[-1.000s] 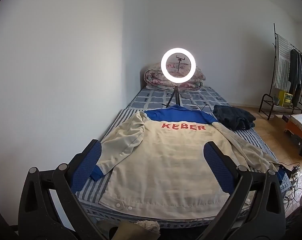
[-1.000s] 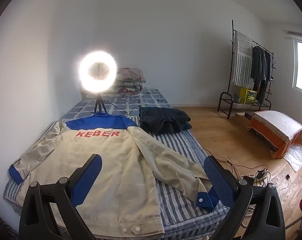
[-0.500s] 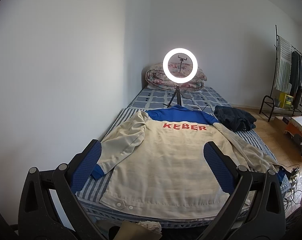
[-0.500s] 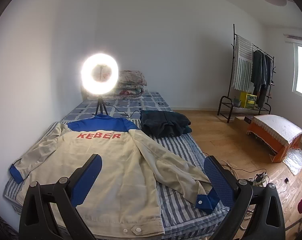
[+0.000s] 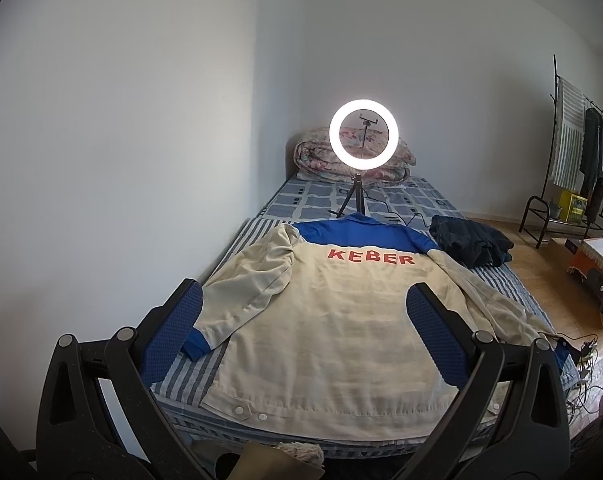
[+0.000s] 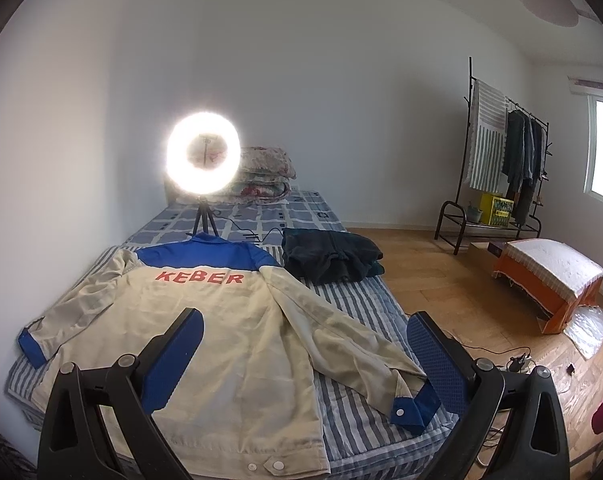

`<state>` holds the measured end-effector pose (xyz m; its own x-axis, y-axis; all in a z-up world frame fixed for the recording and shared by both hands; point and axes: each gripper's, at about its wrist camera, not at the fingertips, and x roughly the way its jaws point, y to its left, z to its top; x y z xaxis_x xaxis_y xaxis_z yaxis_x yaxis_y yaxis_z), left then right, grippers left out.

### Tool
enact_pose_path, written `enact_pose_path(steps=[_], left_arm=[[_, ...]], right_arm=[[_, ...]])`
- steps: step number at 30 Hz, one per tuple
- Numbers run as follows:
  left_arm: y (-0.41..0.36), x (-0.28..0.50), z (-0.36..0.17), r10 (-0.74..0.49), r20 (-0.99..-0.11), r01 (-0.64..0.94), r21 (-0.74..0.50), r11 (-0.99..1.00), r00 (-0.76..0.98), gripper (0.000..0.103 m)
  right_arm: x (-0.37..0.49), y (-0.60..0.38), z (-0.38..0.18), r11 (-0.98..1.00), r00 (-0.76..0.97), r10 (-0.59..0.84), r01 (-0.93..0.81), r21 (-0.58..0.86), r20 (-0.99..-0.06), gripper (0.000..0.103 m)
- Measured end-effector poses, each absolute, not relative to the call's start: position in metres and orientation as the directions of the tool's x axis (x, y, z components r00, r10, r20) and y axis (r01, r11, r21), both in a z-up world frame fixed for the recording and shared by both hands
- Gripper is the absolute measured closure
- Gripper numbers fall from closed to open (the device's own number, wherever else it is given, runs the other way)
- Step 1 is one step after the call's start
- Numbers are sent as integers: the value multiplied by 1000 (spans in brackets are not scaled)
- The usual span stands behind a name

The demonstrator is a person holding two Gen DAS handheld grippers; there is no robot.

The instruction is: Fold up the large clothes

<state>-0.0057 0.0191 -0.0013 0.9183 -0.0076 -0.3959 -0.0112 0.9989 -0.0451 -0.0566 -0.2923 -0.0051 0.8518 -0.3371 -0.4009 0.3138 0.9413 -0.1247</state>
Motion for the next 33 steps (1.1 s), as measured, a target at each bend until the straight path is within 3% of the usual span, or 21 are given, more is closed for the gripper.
enact_pose_path(steps=[33], left_arm=[[25,-4,-3,0,-396,-22,-50,999,918,0]], right_arm=[[-50,-279,3,947,865,-321,294,-130,-387,0]])
